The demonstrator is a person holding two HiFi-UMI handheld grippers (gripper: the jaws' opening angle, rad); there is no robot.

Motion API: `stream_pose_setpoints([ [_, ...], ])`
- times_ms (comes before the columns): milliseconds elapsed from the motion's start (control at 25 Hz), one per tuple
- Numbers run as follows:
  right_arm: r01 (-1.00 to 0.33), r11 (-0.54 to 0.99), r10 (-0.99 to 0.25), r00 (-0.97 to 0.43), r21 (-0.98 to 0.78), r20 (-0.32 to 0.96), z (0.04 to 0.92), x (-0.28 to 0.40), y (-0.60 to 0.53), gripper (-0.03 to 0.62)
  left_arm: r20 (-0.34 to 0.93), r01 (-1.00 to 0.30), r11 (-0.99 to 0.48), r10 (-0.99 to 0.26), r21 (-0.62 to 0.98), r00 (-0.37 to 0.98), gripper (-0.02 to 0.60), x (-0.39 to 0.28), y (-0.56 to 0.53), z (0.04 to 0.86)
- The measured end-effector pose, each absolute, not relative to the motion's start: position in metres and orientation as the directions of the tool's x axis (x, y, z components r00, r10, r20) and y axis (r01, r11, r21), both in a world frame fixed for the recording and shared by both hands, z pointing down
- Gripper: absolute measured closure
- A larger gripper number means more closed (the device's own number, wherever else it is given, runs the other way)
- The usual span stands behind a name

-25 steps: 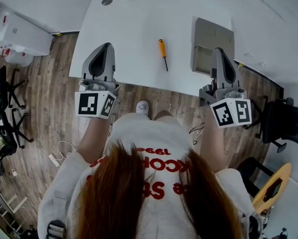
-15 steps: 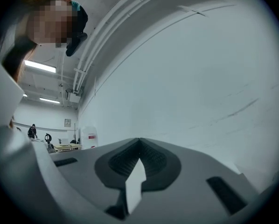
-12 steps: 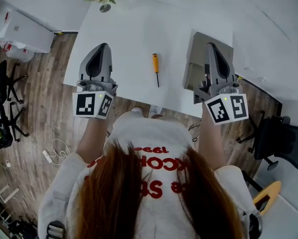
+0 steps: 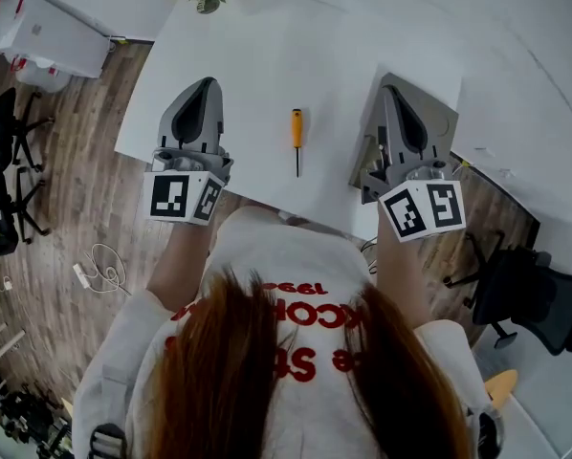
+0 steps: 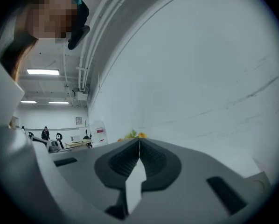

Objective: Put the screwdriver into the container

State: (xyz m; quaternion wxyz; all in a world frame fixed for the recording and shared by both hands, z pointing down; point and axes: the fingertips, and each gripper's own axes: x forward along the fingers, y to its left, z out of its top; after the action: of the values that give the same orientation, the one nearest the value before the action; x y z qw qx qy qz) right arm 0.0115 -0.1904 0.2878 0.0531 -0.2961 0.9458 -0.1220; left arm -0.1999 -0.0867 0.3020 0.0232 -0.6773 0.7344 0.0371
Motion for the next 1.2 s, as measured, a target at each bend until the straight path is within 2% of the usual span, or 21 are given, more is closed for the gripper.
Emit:
stream_pose_setpoints([
  [240,-0.572,0.75,-0.548,-0.819,-0.331,0.173,0.355,-0.024,-0.191,0.583,-0.024,-0.998,0.053,-0.998,0.035,-0.054,0.581,-0.206,-0.099,0.327],
  [360,-0.584,0.74,-0.502,-0.809,-0.334,0.305,0.405,-0.047,-0.187,0.497,0.01,-0.999,0.031,-0.999,0.043,-0.031,0.581,-0.209,-0.105,0.341],
  [560,-0.627,0.72,-0.438,-0.743,-0.297,0.506,0.488,-0.074,-0.174,0.464,0.064,-0.998,-0.004,-0.998,0.055,0.008,0.581,-0.217,-0.109,0.365],
  [760,-0.65,0.721,-0.379,-0.66,-0.24,0.649,0.547,-0.089,-0.161,0.445,0.106,-0.997,-0.02,-0.994,0.069,0.027,0.581,-0.225,-0.114,0.386],
  [960,-0.655,0.747,-0.372,-0.551,-0.111,0.747,0.584,-0.094,-0.15,0.43,0.142,-0.996,-0.023,-0.989,0.087,0.035,0.581,-0.231,-0.112,0.401],
  [1080,-0.654,0.749,-0.357,-0.536,-0.109,0.765,0.593,-0.096,-0.146,0.419,0.148,-0.995,-0.021,-0.988,0.093,0.035,0.581,-0.233,-0.111,0.403],
  [1200,-0.654,0.745,-0.341,-0.546,-0.134,0.766,0.596,-0.1,-0.145,0.452,0.149,-0.995,-0.012,-0.989,0.095,0.026,0.581,-0.238,-0.112,0.405],
])
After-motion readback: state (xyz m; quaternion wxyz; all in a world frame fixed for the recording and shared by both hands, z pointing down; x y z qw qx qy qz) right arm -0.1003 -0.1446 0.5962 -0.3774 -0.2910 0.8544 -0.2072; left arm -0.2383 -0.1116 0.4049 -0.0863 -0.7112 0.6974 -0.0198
